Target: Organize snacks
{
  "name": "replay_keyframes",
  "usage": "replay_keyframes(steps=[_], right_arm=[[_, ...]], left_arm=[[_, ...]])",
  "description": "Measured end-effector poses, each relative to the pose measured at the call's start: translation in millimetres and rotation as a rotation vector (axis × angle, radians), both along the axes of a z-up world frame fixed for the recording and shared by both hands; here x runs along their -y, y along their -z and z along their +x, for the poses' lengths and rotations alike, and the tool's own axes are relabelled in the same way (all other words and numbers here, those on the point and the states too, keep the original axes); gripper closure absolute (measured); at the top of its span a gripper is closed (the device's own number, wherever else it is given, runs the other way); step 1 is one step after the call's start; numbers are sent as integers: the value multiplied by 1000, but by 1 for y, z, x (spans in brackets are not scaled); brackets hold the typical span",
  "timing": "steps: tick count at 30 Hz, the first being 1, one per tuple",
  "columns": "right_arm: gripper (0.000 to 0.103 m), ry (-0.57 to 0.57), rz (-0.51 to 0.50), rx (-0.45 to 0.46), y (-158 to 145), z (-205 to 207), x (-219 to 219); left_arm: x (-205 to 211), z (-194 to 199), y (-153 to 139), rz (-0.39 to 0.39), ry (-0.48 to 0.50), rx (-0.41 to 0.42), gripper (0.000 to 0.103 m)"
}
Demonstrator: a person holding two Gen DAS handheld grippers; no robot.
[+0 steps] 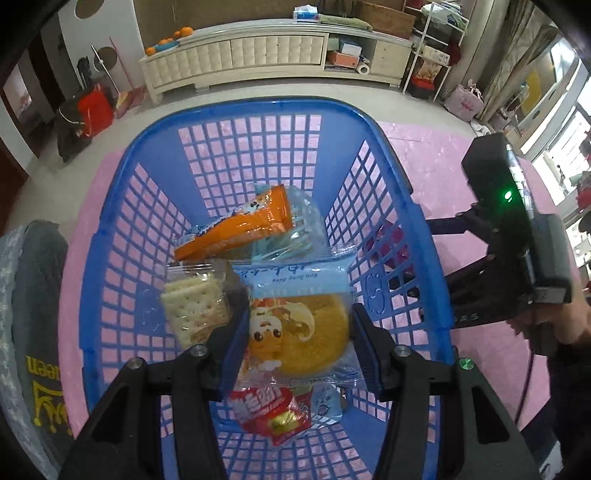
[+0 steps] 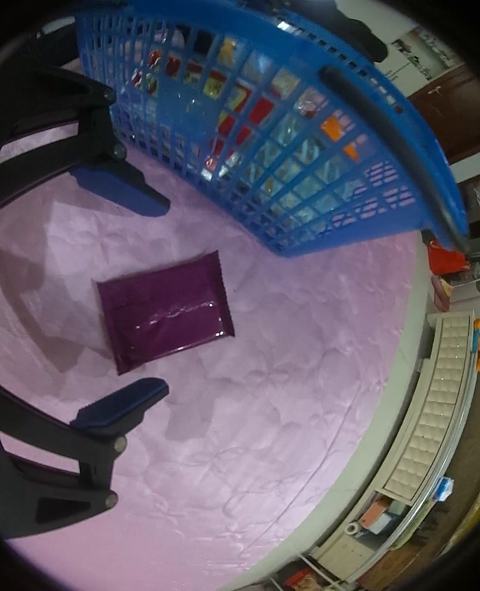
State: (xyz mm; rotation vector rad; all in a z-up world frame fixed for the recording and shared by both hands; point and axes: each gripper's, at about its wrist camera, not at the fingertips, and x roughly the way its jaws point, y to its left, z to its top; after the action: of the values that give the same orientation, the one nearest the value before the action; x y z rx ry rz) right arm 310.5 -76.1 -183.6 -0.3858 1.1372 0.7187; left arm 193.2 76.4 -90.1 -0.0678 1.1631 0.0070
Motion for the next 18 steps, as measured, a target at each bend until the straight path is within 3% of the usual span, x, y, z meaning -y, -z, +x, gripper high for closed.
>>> replay_keyframes(steps=[3,7,10,11,12,14,18], right_arm=[[11,-1,-24,13,7,4,-3],[12,0,-16,5,13,10,1],[27,-33,-53,51,13,4,-5],[46,-34,-82,63,13,0,-5],[51,-37,-83,71,11,-2,-5],[51,-20,-38,15,8,-4,-2],[51,0,-28,29,-7,-17,3]], left_arm=[[0,3,2,59,2,-13,51],[-7,3,2,4,0,-18,51],[-10,2,4,-2,-12,-33,47],[-11,1,3,-8,-20,-31,41],[-13,0,2,-6,-26,-24,40],[-14,0,2,8,-33,-13,37],[-16,-5,0,19,-47,10,36]])
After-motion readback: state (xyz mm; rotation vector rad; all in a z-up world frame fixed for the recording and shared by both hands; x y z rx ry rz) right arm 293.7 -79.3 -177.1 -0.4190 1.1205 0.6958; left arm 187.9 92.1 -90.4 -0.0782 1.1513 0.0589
